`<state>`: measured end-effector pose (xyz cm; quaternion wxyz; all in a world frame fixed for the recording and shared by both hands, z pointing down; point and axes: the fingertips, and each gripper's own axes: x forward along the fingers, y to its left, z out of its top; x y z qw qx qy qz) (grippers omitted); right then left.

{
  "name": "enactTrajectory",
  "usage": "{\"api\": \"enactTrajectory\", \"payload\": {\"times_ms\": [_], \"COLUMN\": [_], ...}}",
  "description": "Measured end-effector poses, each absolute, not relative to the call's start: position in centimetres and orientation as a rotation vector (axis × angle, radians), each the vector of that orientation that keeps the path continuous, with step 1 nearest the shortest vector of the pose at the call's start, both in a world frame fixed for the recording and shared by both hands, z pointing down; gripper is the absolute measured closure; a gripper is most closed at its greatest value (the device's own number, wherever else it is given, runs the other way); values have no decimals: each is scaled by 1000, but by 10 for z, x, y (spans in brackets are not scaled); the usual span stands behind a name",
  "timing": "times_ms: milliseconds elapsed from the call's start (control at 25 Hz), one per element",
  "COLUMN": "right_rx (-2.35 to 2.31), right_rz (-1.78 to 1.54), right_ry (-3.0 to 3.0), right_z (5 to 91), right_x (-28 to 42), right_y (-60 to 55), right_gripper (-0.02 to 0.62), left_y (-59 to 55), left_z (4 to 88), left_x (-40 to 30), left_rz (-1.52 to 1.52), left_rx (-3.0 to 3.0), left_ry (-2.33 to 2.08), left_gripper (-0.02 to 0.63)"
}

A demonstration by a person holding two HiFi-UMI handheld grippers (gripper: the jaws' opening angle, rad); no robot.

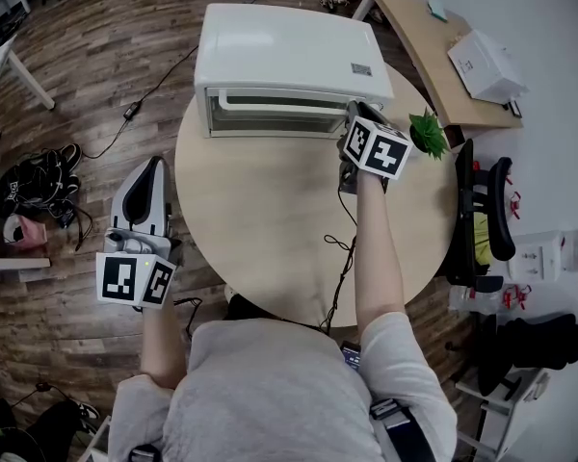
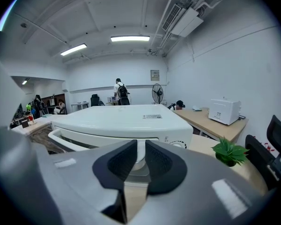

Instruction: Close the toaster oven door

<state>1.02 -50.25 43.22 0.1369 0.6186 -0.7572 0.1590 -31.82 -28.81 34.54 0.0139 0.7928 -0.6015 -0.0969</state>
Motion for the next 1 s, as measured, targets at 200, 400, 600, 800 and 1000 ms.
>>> {"api": "enactTrajectory", "payload": {"times_ms": [200,400,600,800,1000], "right_rx": [1796,1771,1755,1739,1714], "right_rz": [393,289,167,88,10], "right_ry": [-2274,-2367,-2444,-2498,-2535], "right_z": [428,415,398,382,366], "right_x": [8,6,5,4,10], "right_y": [-491,-461,-424,-388,-355], "right_gripper": [556,584,584,584,584], "left_y": [-284,-280,-274,-267,-254], "left_z": [343,337,330,321,311], "left_x": [-314,-301,-283,-267,-248], "left_rz": [-300,-310,-308,-306,-321], "left_rx": [2481,2503,2539,2563,2578], "left_ry": [-1863,-1849,-1830,-1830,-1831], "left_gripper": [600,600,600,600,600]}}
